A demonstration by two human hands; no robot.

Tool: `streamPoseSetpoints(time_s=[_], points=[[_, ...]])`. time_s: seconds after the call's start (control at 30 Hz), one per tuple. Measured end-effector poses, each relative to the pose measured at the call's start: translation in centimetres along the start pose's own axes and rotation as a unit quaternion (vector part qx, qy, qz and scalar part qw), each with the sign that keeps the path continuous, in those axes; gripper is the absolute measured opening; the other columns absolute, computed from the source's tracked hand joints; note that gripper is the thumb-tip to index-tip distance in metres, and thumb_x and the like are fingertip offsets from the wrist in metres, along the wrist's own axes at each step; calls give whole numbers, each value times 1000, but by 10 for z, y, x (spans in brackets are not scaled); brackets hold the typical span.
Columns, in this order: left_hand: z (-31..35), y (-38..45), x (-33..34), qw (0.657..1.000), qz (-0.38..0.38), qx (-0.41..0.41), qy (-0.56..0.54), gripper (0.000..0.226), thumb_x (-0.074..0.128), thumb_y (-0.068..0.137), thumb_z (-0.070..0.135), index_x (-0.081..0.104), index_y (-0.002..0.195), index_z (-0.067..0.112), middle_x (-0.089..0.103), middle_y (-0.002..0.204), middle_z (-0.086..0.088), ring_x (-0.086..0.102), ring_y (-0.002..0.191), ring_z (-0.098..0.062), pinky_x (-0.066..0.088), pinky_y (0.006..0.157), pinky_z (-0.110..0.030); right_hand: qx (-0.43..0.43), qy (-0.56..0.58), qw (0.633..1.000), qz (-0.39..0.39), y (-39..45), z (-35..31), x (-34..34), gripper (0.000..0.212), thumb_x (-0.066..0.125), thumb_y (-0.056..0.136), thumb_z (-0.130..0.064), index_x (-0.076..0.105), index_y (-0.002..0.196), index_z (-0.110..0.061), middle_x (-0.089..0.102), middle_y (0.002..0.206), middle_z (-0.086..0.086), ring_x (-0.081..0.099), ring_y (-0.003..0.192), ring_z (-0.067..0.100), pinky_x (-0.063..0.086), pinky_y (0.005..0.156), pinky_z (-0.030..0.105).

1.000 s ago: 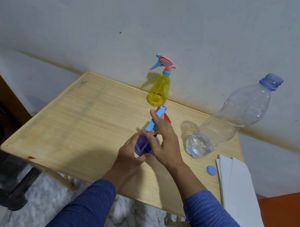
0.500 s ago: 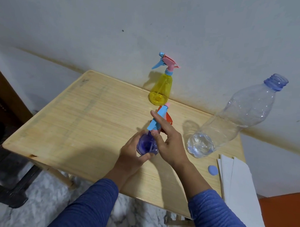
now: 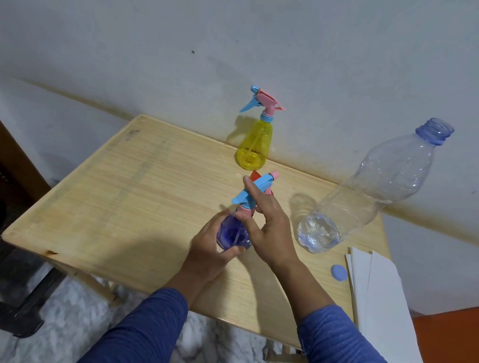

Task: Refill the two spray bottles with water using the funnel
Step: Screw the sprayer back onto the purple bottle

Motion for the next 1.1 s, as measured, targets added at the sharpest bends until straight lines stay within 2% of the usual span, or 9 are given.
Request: streamPoseSetpoints(time_s=[0.1,0.27,0.47,0.6,0.7,0.8,0.93,1.0,1.1], points=[[-2,0,-1,1000,2,-4,0,77,75,64,31,44,134,29,50,123,22,50,107,9,35,86,1,-3,12,1000,-18,-5,0,1,55,53,96,-17,32,138,-46,43,120,-41,50,107,-11,44,92,13],[2,-1,-2,1000,5,4,-5,76,79,66,22,41,130,38,46,120,32,47,108,17,35,86,1,0,-12,999,34,-2,1,0,60,62,88,-13,41,133,-46,58,112,4,49,99,4,38,86,5],[-3,-1,-1,1000,10,-2,5,77,78,68,27,42,136,27,50,128,18,49,113,4,40,93,-9,-9,52,998,40,-9,3,-2,54,54,92,-4,42,135,-34,46,126,-32,44,115,-17,35,94,4],[-1,1,1,1000,6,8,3,72,67,66,35,45,134,27,53,131,15,51,117,1,41,95,-11,2,49,991,127,-12,4,1,62,62,87,-7,41,135,-39,54,108,-1,48,99,-3,37,86,4],[2,1,1,1000,8,14,0,67,60,63,40,49,128,27,56,127,14,52,113,5,42,91,-9,30,72,982,170,-12,11,0,68,69,81,-4,41,135,-35,51,101,8,45,95,-4,36,85,2],[3,1,-1,1000,13,15,-7,67,62,63,41,47,128,30,54,125,18,50,110,11,37,86,-1,20,71,984,163,-17,11,-2,60,66,85,-11,42,136,-30,52,105,2,50,99,1,37,88,5],[0,1,1,1000,13,18,-2,78,60,64,48,45,136,21,55,130,11,53,114,-1,40,92,-7,24,99,980,169,-21,11,0,51,58,91,-10,43,135,-33,52,120,-27,53,112,-4,43,93,12],[1,2,1,1000,15,23,2,79,60,64,46,45,136,18,54,131,8,52,117,-2,43,96,-15,27,102,977,186,-20,11,-2,56,61,89,-11,44,134,-39,55,116,-23,59,105,11,47,90,18],[0,2,0,1000,16,23,6,78,60,65,46,45,136,19,53,133,8,51,119,-2,45,99,-24,35,98,977,188,-18,13,-3,63,64,84,-13,41,134,-44,53,106,-14,56,101,12,44,90,13]])
Point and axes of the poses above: each hand's wrist, its own y-axis towards the middle knuckle, its own x-axis out of the palm, z = x × y, the point moved 10 cm from there along y, towards the middle knuckle
